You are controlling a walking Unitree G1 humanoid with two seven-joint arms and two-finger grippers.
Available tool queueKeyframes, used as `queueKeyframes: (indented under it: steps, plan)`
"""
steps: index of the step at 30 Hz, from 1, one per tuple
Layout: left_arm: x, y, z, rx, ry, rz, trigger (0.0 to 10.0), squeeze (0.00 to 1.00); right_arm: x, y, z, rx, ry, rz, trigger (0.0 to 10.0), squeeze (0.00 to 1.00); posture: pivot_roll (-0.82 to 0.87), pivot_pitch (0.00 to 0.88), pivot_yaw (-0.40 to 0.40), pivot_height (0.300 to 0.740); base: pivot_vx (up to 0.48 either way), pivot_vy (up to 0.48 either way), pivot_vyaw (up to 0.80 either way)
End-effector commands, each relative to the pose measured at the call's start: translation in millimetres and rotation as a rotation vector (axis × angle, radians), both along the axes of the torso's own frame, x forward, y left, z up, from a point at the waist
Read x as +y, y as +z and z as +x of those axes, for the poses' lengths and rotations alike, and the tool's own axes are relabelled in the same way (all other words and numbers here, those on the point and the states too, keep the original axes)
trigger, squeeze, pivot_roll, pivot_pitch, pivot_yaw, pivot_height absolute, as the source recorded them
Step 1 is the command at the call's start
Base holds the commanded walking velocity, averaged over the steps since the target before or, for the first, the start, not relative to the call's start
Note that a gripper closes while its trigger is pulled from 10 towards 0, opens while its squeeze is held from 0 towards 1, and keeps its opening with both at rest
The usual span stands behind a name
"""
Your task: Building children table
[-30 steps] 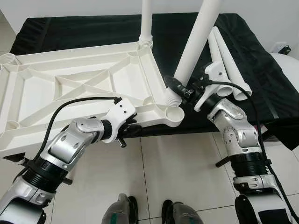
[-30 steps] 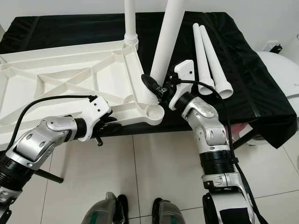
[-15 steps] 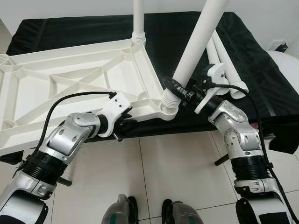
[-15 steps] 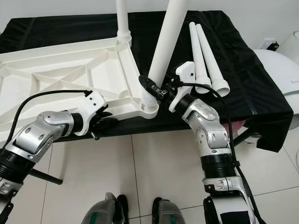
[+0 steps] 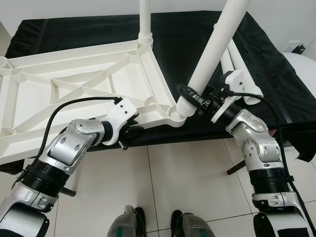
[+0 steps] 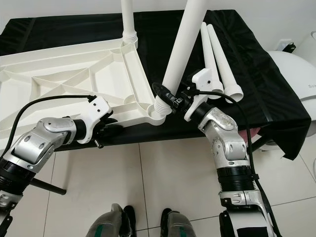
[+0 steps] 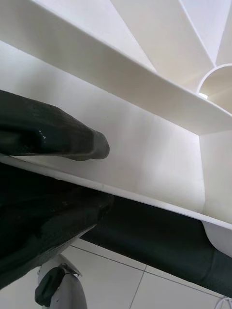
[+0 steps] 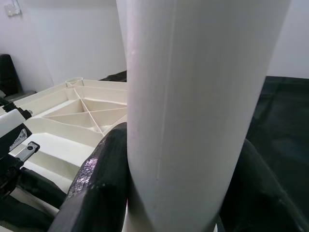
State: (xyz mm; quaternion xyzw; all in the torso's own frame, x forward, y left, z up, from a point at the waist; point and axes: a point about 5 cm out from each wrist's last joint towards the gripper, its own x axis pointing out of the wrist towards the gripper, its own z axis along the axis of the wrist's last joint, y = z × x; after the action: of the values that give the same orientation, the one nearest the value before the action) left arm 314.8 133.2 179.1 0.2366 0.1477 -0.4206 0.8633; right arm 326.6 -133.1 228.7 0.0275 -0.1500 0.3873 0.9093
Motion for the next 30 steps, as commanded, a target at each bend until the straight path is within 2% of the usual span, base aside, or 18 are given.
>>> queueKeyframes:
  steps: [1, 12, 30]
  plan:
    - [-0.9, 7.3, -2.5, -0.028, -0.032, 0.000, 10.0, 0.00, -0.8, 1.0, -0.4, -0.017, 0.009, 0.011, 10.0, 0.00, -0.06, 0.166, 0.021, 0.740, 0.000, 0.000, 0.00]
    - [-5.4, 11.3, -7.0, -0.038, -0.059, -0.007, 10.0, 0.00, 7.5, -8.2, 2.6, -0.026, 0.057, -0.008, 10.0, 0.00, -0.06, 0.163, 0.023, 0.740, 0.000, 0.000, 0.00]
    - [-7.3, 16.0, -12.5, -0.043, -0.079, -0.010, 10.0, 0.00, 1.9, -18.9, 14.6, -0.021, 0.076, -0.038, 10.0, 0.00, -0.04, 0.179, 0.022, 0.740, 0.000, 0.000, 0.00]
